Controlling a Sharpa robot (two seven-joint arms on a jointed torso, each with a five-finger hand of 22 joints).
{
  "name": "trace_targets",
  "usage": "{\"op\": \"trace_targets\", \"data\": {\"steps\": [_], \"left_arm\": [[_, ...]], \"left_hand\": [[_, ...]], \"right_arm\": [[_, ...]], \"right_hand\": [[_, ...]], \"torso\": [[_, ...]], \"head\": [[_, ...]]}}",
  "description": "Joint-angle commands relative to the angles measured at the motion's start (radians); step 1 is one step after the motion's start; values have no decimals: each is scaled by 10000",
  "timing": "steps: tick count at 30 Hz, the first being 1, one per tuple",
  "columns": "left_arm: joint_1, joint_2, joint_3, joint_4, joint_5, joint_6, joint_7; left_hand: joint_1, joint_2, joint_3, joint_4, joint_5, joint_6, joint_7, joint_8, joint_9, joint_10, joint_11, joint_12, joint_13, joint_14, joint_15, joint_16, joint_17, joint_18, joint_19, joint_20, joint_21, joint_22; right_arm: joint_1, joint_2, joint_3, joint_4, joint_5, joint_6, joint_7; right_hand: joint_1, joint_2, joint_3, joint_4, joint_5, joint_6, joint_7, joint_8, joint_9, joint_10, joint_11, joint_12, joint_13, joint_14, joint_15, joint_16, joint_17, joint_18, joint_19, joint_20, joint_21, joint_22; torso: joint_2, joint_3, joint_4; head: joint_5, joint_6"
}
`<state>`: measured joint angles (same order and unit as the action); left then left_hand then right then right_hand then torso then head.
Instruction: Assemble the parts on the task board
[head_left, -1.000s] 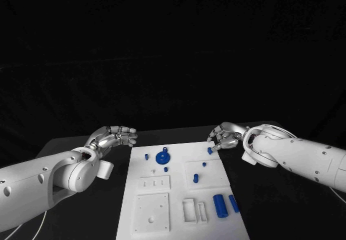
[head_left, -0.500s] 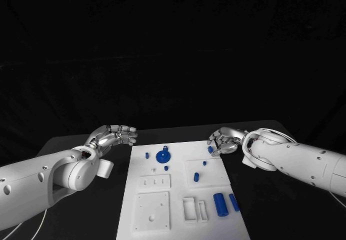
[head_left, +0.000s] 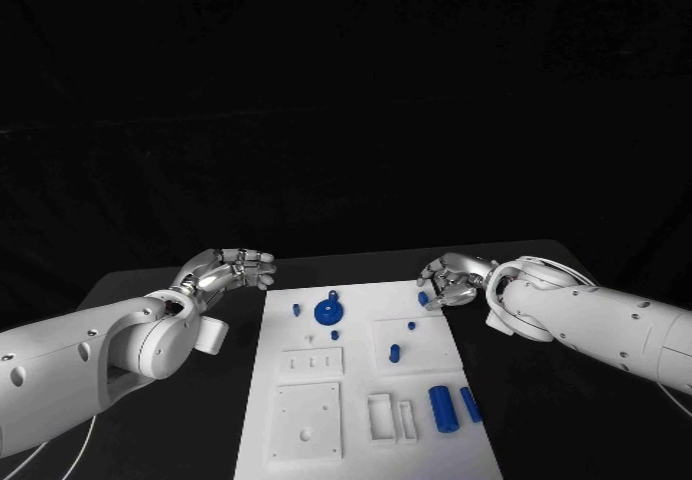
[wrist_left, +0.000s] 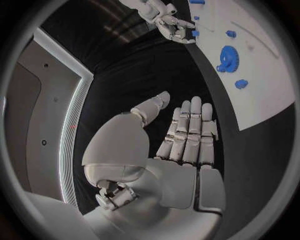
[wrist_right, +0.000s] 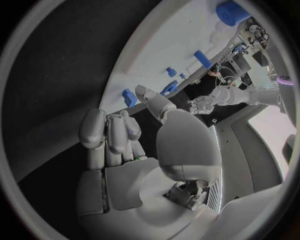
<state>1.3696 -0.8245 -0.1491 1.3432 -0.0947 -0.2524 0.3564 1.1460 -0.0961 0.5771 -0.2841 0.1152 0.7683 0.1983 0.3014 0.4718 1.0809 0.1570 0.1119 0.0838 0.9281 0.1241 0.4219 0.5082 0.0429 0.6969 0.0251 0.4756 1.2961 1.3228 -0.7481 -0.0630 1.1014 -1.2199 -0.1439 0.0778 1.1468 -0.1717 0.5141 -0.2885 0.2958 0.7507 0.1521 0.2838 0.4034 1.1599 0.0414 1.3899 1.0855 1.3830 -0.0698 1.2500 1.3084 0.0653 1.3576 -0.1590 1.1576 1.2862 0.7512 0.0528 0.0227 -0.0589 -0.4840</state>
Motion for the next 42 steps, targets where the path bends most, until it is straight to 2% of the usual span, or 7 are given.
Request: {"op": "trace_targets", "data": {"steps": [1, 4, 6, 12, 23, 42], "left_arm": [[9, 8, 6, 4, 25, 158, 66], [9, -10, 6, 4, 19, 151, 66], [9, -22, 6, 6, 18, 146, 67], [9, -52, 6, 48, 9, 150, 69], [9, -74, 6, 54, -6, 150, 62], [7, -44, 6, 16, -11, 170, 56]], "left_hand": [[-98, 6, -49, 30, -29, -97, 19, -34, 11, -2, 47, -36, -11, -46, 31, -51, 17, 164, -67, 19, -44, 11], [-99, 9, -49, 31, -29, -99, 19, -35, 11, -4, 47, -39, -11, -46, 31, -52, 18, 165, -67, 19, -44, 11], [-100, 9, -48, 30, -28, -100, 20, -36, 11, -5, 48, -40, -12, -47, 31, -53, 19, 165, -68, 19, -45, 11], [-102, 12, -47, 31, -27, -102, 20, -37, 11, -7, 49, -44, -12, -47, 31, -55, 20, 166, -68, 18, -45, 12], [-104, 11, -45, 28, -25, -105, 21, -39, 12, -8, 50, -49, -13, -47, 31, -59, 23, 167, -71, 18, -47, 13], [-110, 12, -43, 28, -24, -113, 24, -44, 13, -9, 52, -57, -14, -47, 32, -64, 29, 167, -73, 19, -50, 14]], "right_arm": [[-9, 3, -1, -32, 152, -50, 172], [-39, 32, -2, -67, 163, 7, 200], [-66, 68, -2, -80, 165, 28, 206], [-115, 149, -2, -144, 166, 29, 230], [-169, 220, -2, -222, 217, 5, 239], [-195, 263, -1, -384, 216, 15, 296]], "right_hand": [[34, 100, 124, 13, -192, 271, -48, 136, 58, -30, -67, -60, 28, -77, -49, -32, 37, 1965, -38, 39, -69, -13], [-40, 213, 323, 14, -764, 630, -113, 312, 124, 34, -139, -74, 113, -84, -121, -36, 16, 1965, -53, 51, -73, -11], [-114, 279, 422, 17, -999, 776, -151, 367, 138, 92, -174, -76, 191, -81, -154, -26, 10, 1965, -54, 53, -67, -6], [-172, 385, 636, 16, -1224, 964, -180, 417, 140, 138, -204, -102, 274, -77, -185, -6, 5, 1965, -56, 47, -61, -1], [-222, 407, 760, 20, -1326, 1022, -179, 414, 126, 134, -205, -133, 293, -95, -187, -25, -22, 1965, -60, 47, -61, 1], [-132, 447, 1135, 2, -1593, 1129, -165, 390, 90, 122, -191, -208, 350, -112, -172, -30, -54, 1965, -81, 46, -60, 10]], "torso": [[2, 4, -16], [-2, -9, -1], [-2, -9, -5], [1, 8, 16], [-17, 18, -3], [-11, 12, -6]], "head": [[34, -40], [19, -79], [15, -96], [8, -131], [93, -221], [34, -231]]}}
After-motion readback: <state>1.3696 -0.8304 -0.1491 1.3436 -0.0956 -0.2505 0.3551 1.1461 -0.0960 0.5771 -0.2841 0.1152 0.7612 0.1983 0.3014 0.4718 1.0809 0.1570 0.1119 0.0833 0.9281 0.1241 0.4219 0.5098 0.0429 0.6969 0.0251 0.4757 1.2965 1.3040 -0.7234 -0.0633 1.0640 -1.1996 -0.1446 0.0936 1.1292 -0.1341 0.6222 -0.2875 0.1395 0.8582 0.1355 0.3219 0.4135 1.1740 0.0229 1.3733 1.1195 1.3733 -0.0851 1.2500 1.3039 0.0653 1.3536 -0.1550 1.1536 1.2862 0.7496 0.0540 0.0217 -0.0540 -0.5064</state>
